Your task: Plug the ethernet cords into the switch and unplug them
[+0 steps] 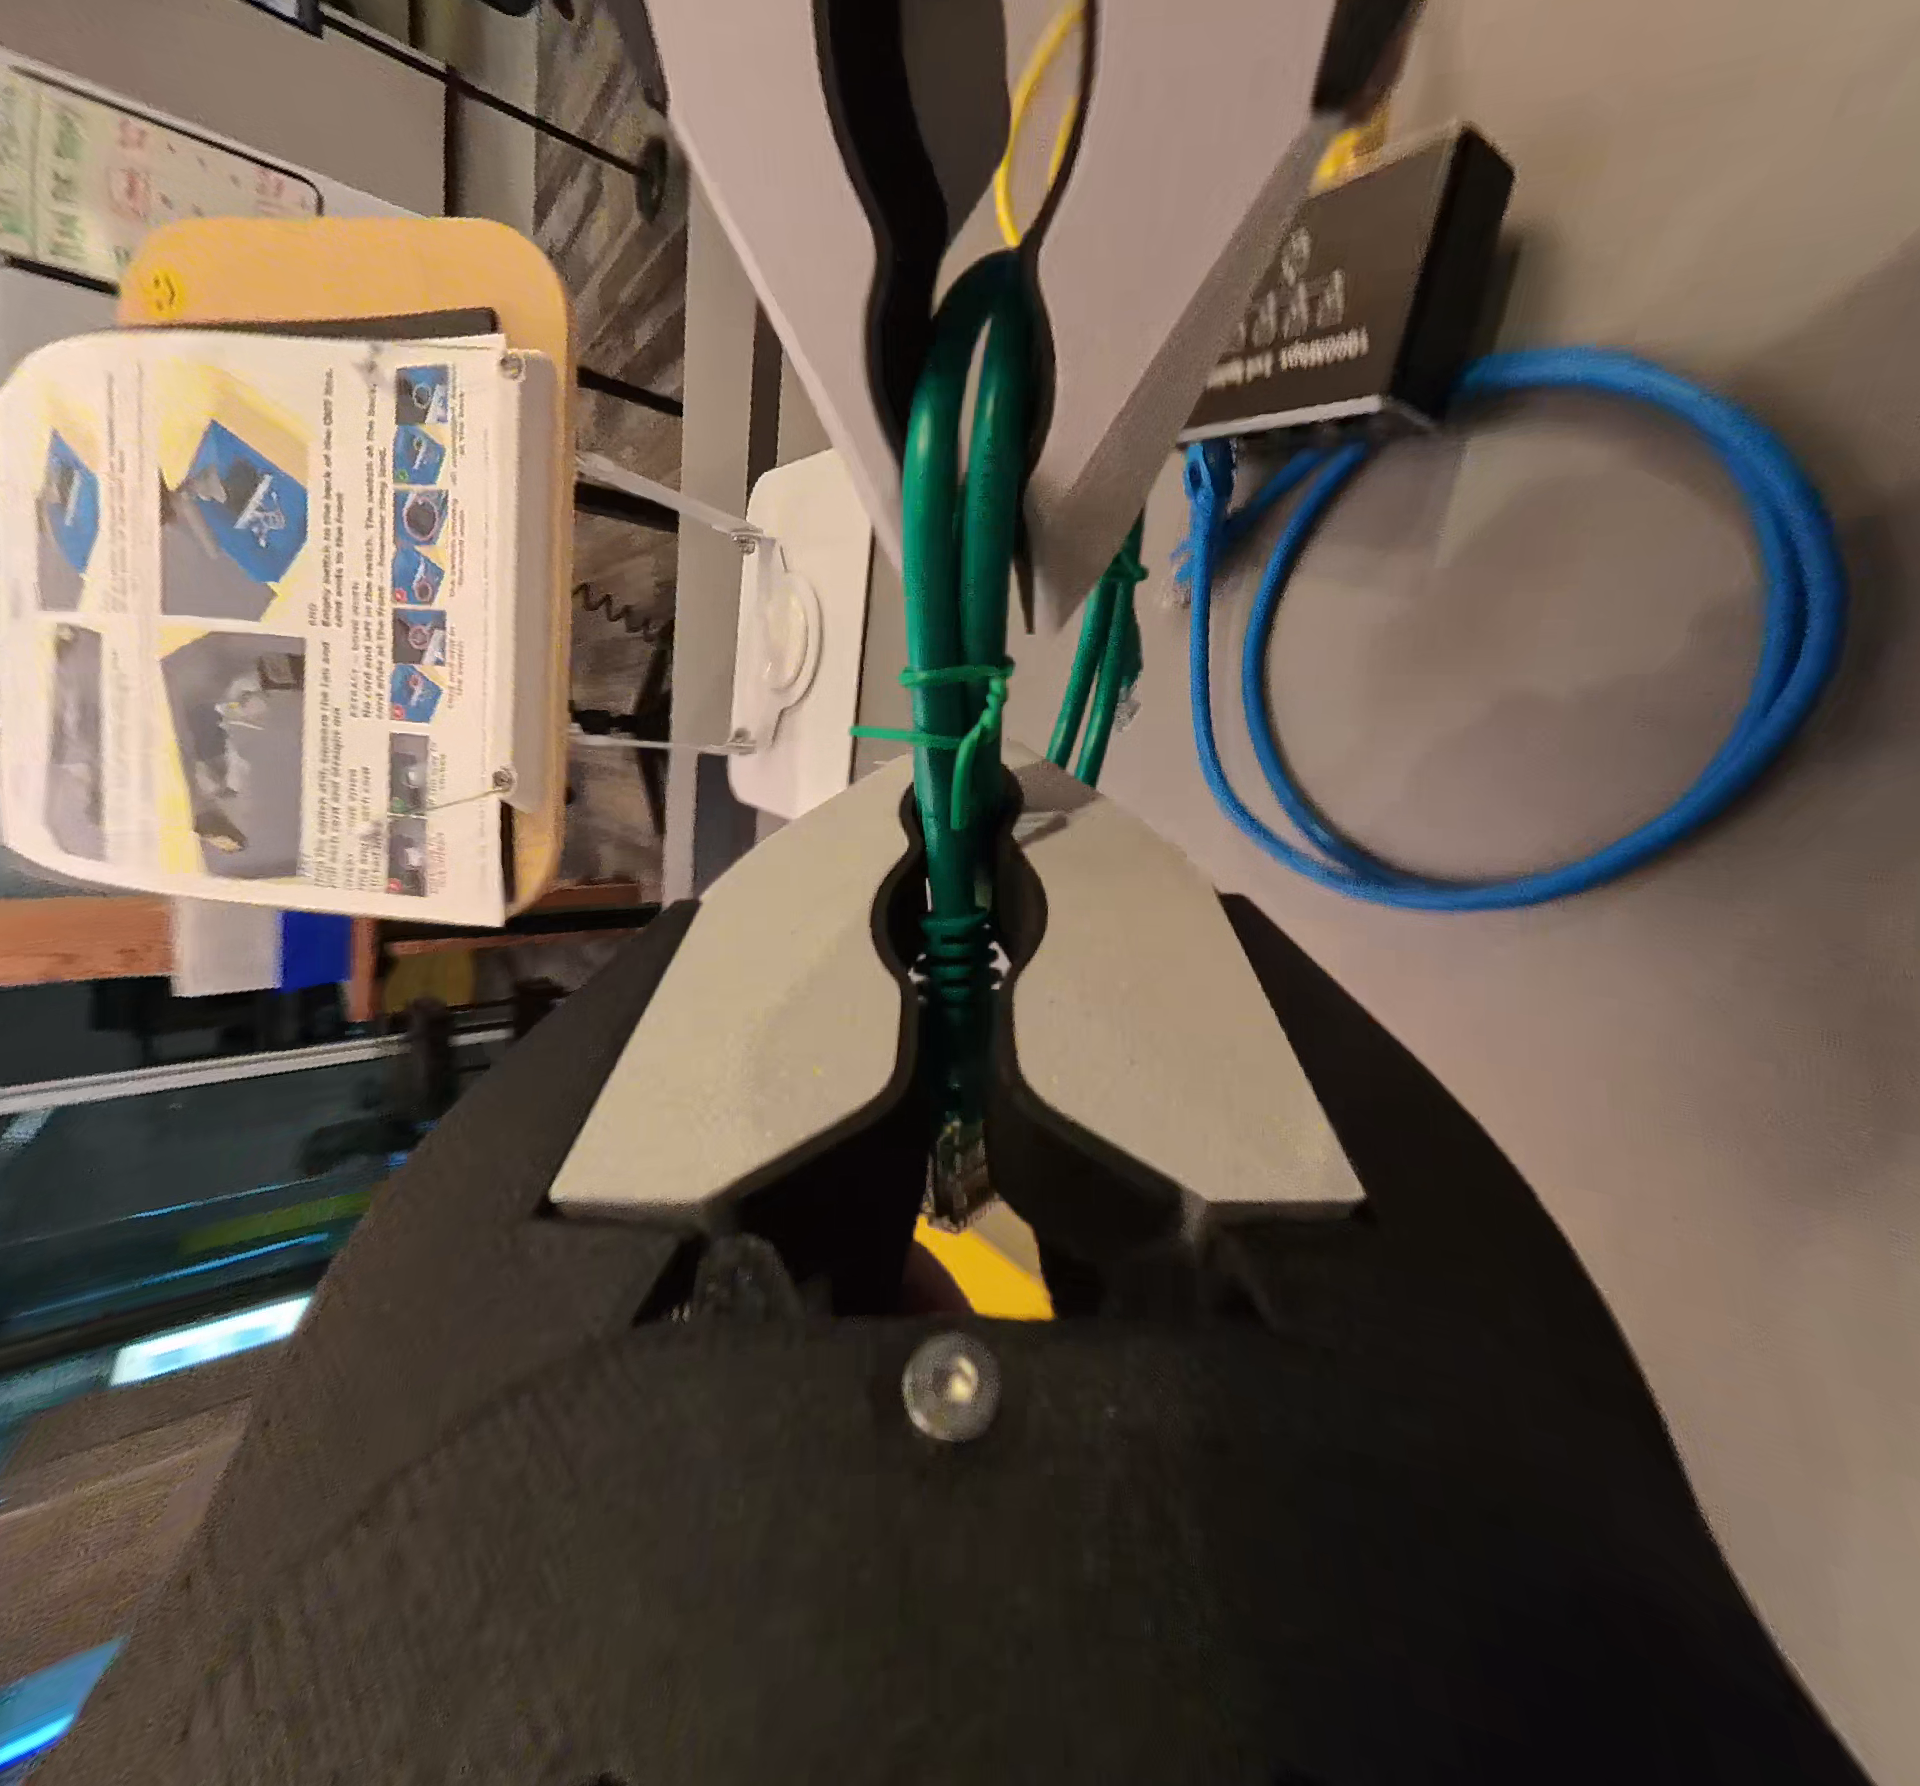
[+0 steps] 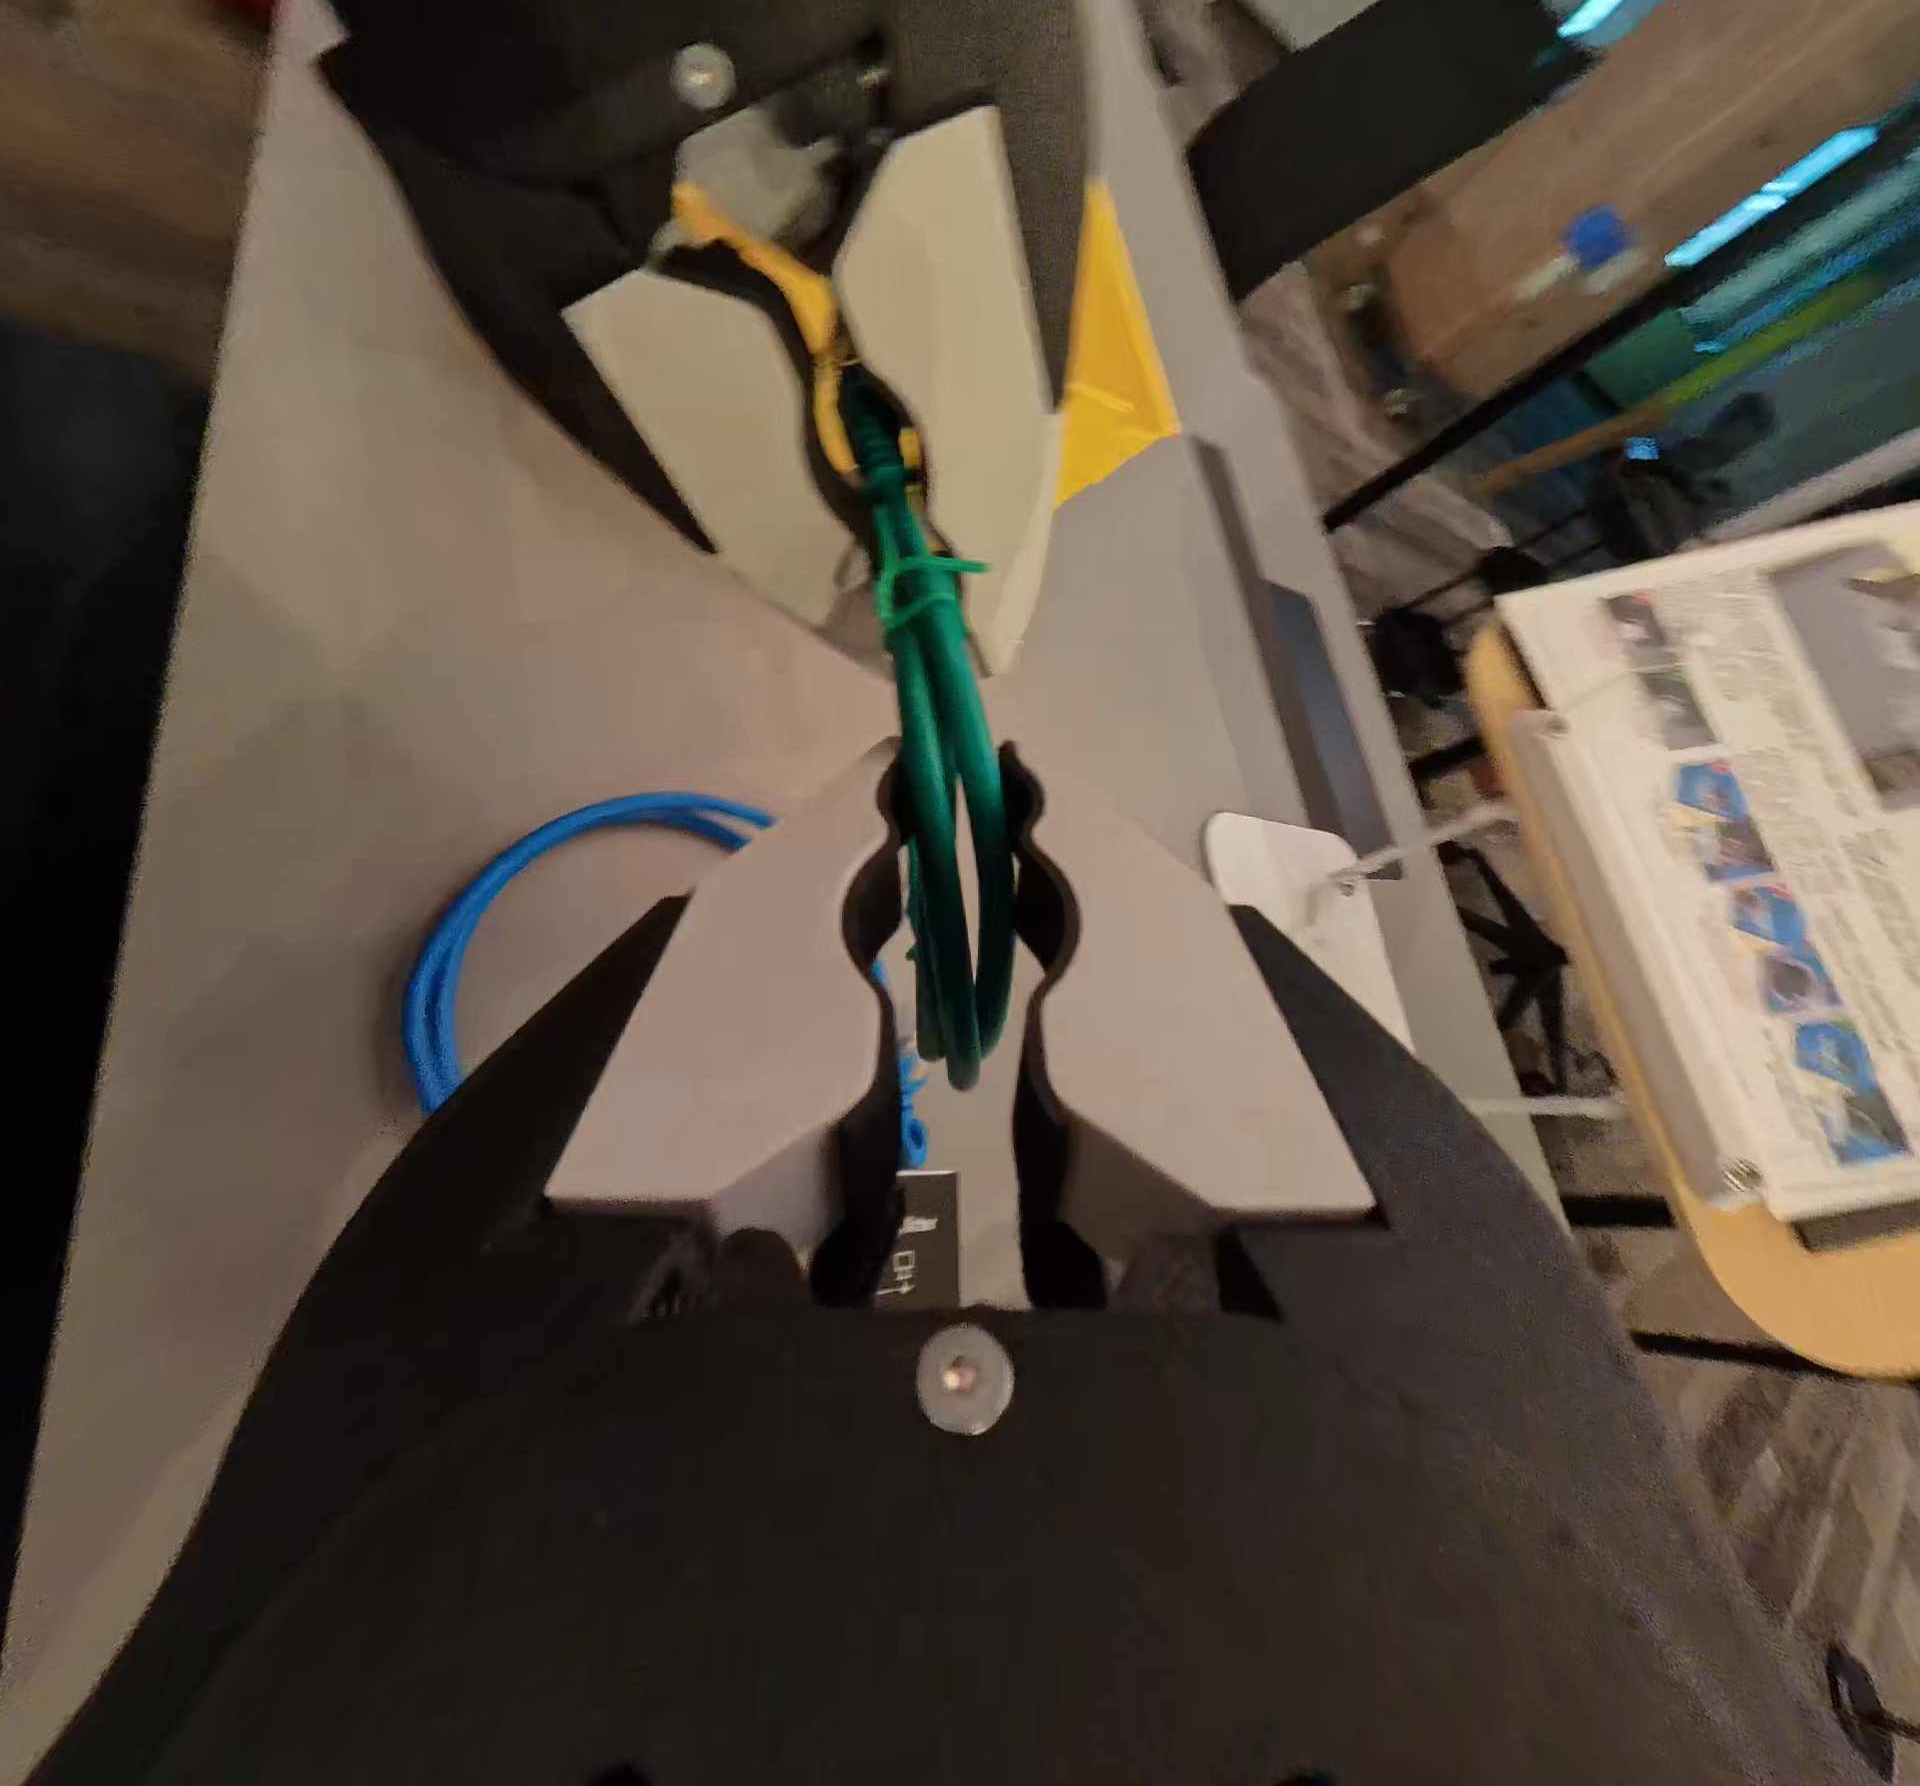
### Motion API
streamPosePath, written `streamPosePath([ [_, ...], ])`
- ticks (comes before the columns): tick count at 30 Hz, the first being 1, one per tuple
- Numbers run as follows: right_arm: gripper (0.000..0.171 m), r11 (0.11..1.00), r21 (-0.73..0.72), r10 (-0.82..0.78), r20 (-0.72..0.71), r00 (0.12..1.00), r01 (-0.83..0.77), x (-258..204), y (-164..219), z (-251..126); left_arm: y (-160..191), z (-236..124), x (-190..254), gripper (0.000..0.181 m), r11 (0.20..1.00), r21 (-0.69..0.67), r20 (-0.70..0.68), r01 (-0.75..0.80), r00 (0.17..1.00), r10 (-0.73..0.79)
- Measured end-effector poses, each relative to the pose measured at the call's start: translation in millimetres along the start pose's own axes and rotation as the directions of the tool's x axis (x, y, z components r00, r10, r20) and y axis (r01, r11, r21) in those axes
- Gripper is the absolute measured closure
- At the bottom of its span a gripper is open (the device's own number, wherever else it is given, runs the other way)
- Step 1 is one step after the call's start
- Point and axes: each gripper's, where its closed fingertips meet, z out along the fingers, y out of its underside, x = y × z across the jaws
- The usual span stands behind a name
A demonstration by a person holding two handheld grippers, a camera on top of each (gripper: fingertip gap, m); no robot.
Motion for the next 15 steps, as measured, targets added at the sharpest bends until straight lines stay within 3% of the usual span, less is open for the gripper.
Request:
streamPosePath([
  [2,0.132,0.998,0.045,0.049,-0.112,0.993,-0.045,23,-4,-6,-2,0,-4,0.175,0.989,0.059,-0.041,0.139,0.990,-0.136],
  [5,0.121,0.979,0.142,0.173,-0.220,0.960,-0.144,53,-6,-21,-2,-2,-14,0.175,0.909,0.155,-0.117,0.387,0.921,-0.372],
  [9,0.130,0.936,0.213,0.323,-0.214,0.922,-0.279,69,6,-32,-4,-9,-27,0.175,0.715,0.282,-0.259,0.640,0.768,-0.586],
  [15,0.138,0.844,0.310,0.488,-0.108,0.866,-0.438,76,20,-37,-8,-16,-44,0.175,0.522,0.354,-0.348,0.776,0.628,-0.696],
])
